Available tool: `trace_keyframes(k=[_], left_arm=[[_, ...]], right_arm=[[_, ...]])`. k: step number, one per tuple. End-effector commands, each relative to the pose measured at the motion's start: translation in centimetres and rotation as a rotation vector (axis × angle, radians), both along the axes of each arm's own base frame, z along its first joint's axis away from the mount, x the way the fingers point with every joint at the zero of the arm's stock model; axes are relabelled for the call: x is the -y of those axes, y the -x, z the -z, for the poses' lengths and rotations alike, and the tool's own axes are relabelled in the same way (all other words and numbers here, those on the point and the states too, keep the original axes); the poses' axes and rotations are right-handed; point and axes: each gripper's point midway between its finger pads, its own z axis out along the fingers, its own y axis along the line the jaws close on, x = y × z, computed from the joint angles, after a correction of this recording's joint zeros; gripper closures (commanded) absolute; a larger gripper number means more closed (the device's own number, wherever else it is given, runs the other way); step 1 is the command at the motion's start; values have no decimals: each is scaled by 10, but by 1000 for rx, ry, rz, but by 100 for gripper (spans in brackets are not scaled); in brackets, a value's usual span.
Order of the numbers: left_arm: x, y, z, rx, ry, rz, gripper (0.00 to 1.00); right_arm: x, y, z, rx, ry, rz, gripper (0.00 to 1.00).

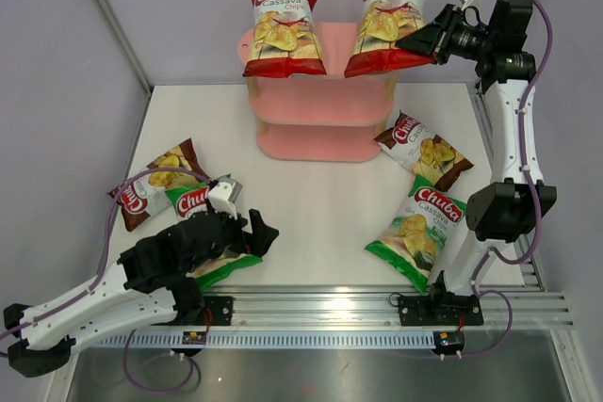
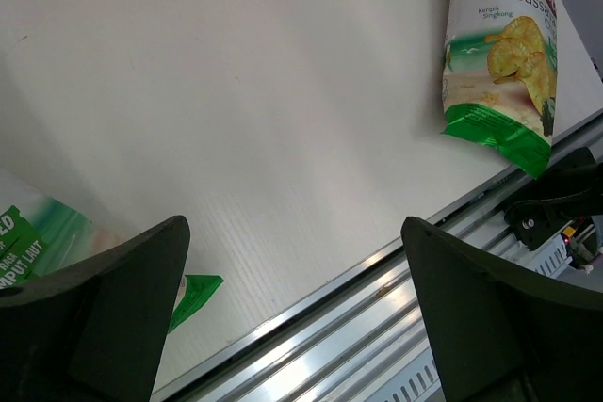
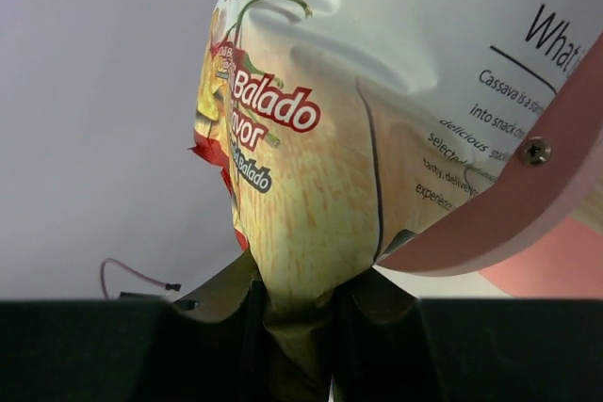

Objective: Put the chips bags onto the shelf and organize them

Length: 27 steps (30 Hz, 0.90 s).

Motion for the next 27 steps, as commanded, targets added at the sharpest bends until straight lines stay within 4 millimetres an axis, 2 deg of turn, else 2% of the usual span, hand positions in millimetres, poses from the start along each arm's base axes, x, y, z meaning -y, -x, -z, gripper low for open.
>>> trace_keyframes(k=[1, 2, 3, 6, 11, 15, 22, 23, 27], left_arm=[[7, -2, -20, 32, 38, 17, 1], [8, -3, -20, 31, 39, 20, 1], [9, -3, -20, 29, 40, 20, 1], [12, -3, -23, 28, 49, 26, 1], [11, -4, -26, 35, 47, 21, 1], [12, -4, -27, 32, 47, 22, 1], [8, 0, -36, 40, 76, 27, 1], [8, 0, -37, 41, 77, 28, 1], [7, 1, -35, 38, 74, 26, 1]], right_arm=[[-14, 22, -48, 100, -87, -137, 82], [-15, 19, -48, 106, -99, -160, 82], [-17, 14, -38, 73, -117, -209, 83], [-22, 9, -33, 46, -137, -236, 84], [-31, 11, -32, 32, -137, -254, 80], [-47, 7, -20, 9, -132, -276, 80], [-47, -8, -9, -18, -114, -206, 79], [-58, -6, -8, -20, -114, -219, 79], [-59, -10, 1, -48, -114, -193, 75]])
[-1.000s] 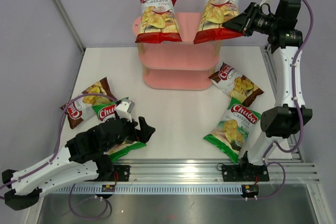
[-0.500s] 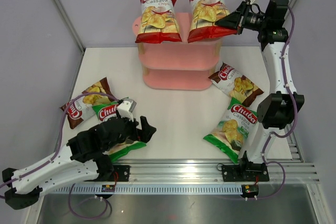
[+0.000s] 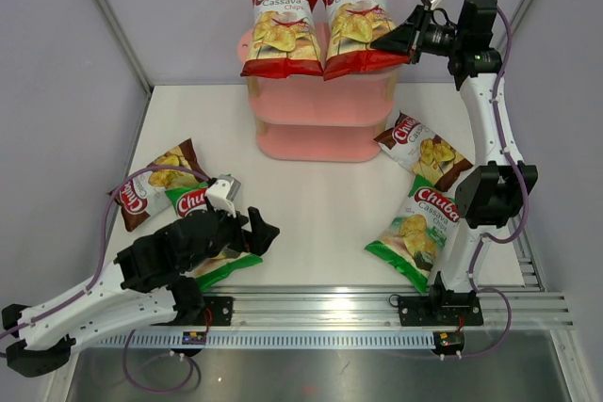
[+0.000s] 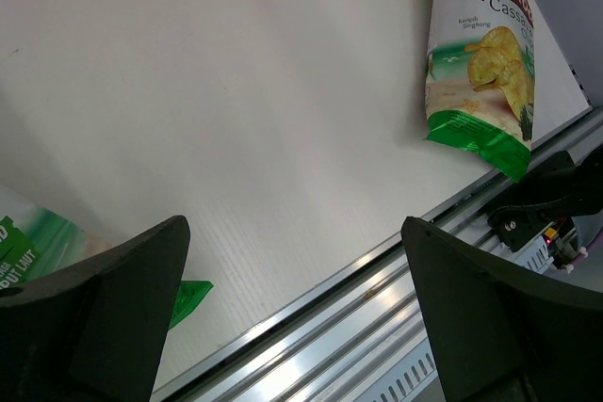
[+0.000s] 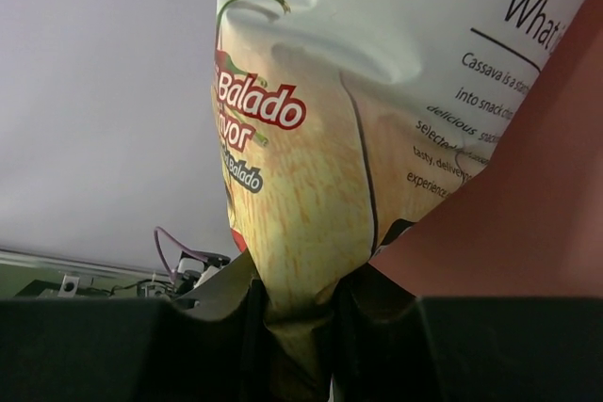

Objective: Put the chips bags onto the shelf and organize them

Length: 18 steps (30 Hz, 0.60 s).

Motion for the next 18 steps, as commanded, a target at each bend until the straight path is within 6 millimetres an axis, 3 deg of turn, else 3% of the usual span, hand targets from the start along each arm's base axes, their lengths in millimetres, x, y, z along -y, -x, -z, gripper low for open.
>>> trace_keyframes(k=[1, 5, 9, 18], left_arm=[[3, 0, -21, 27, 48, 16, 1], [5, 1, -22, 25, 53, 21, 1], [7, 0, -24, 25, 59, 23, 1], [6, 1, -20, 12, 48, 18, 1]], right_arm=[[-5, 2, -12, 61, 11, 28, 74], [-2, 1, -7, 45, 23, 79, 69], [1, 5, -7, 60, 64, 89, 50], [14, 6, -6, 64, 149, 181, 42]])
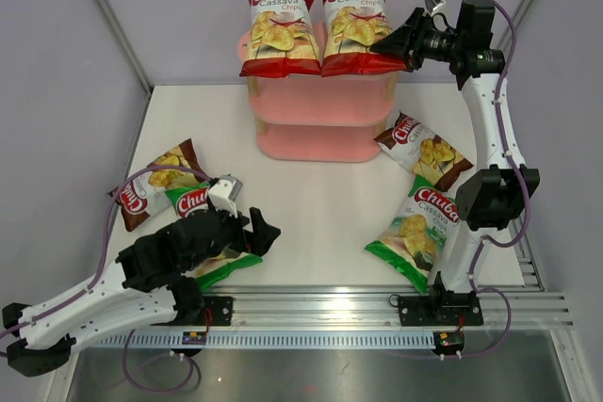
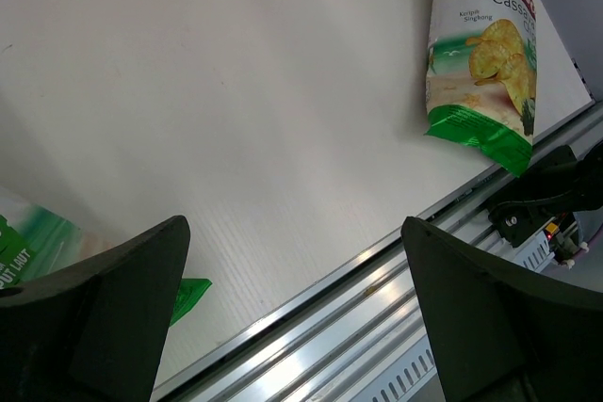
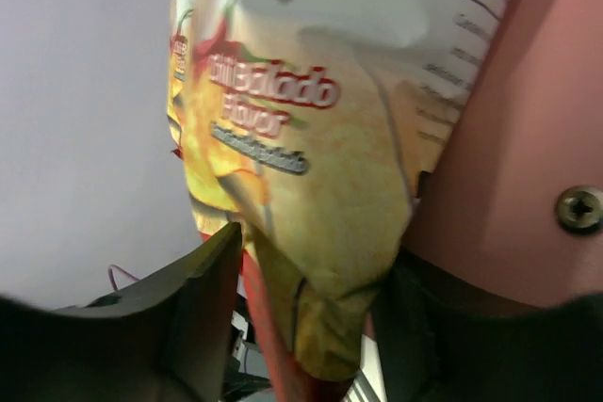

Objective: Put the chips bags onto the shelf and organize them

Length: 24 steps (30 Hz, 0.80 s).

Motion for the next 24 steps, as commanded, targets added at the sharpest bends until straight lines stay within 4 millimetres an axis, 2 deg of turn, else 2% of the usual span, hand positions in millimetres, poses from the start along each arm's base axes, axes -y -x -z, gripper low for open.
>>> trace_keyframes(k=[1, 4, 5, 9, 12, 14, 16, 19, 22, 23, 24], left_arm=[[4, -1, -22, 23, 52, 5, 1], [-1, -4, -17, 18, 21, -26, 1], [-4, -5, -16, 16, 9, -38, 1], [-13, -14, -10, 12, -38, -112, 1], [-23, -23, -7, 20, -67, -194, 1], [-28, -29, -6, 16, -93, -241, 1], [-37, -33, -1, 7, -138, -301, 1], [-45, -39, 3, -8, -183, -351, 1], [-61, -45, 3, -31, -193, -427, 1], [-75, -48, 6, -45, -209, -479, 1], [-83, -49, 2, -47, -198, -509, 1]], right_arm=[[10, 15, -28, 91, 69, 71, 36], [14, 17, -27, 95, 104, 96, 21], [15, 20, -30, 108, 112, 100, 1], [18, 25, -35, 123, 131, 118, 1], [28, 29, -36, 120, 197, 186, 0], [45, 28, -37, 129, 280, 298, 1], [64, 27, -30, 126, 371, 395, 0], [83, 37, -31, 131, 460, 481, 1], [91, 53, -40, 168, 502, 512, 1], [92, 66, -44, 183, 509, 515, 1], [93, 71, -48, 209, 507, 522, 1]])
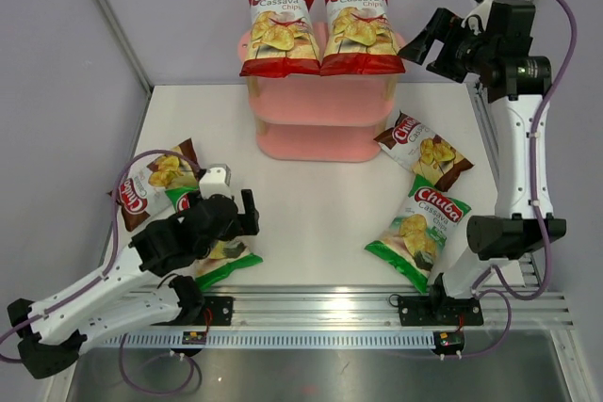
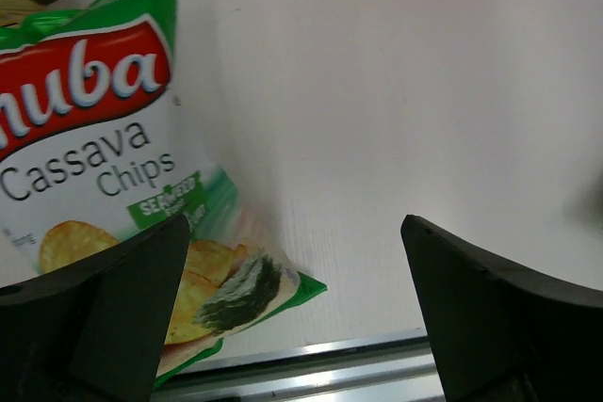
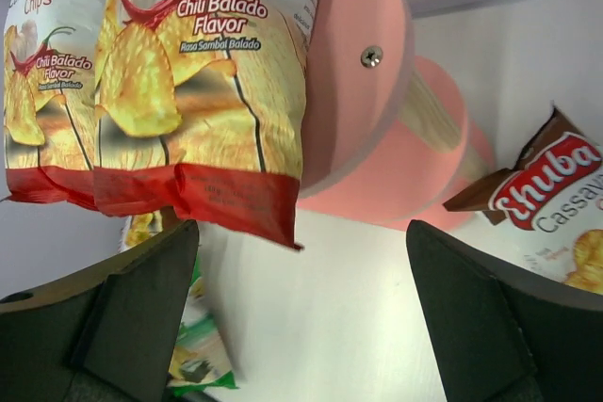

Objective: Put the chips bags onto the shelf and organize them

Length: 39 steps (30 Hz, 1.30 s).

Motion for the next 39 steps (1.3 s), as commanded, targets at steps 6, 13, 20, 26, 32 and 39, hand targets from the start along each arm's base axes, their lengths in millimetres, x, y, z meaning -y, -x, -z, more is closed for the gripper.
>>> trace_keyframes(k=[6, 13, 20, 26, 32, 39], left_arm=[[-87, -10, -14, 44, -7, -409, 1], [-107, -4, 13, 16, 58, -597, 1], [-99, -2, 51, -2, 155, -617, 1], [-42, -9, 91, -130, 311, -459, 1], [2, -10, 117, -187, 434, -406, 1], [53, -22, 78, -136, 450, -305, 1]], right_arm=[[26, 90, -29, 200, 113, 111, 1], [-17, 148, -5, 291, -62, -113, 1], [-45, 171, 18, 272, -181, -291, 1], [-43, 177, 13, 303, -178, -281, 0], [-40, 175, 14, 292, -161, -262, 1], [-38, 170, 20, 278, -146, -246, 1]])
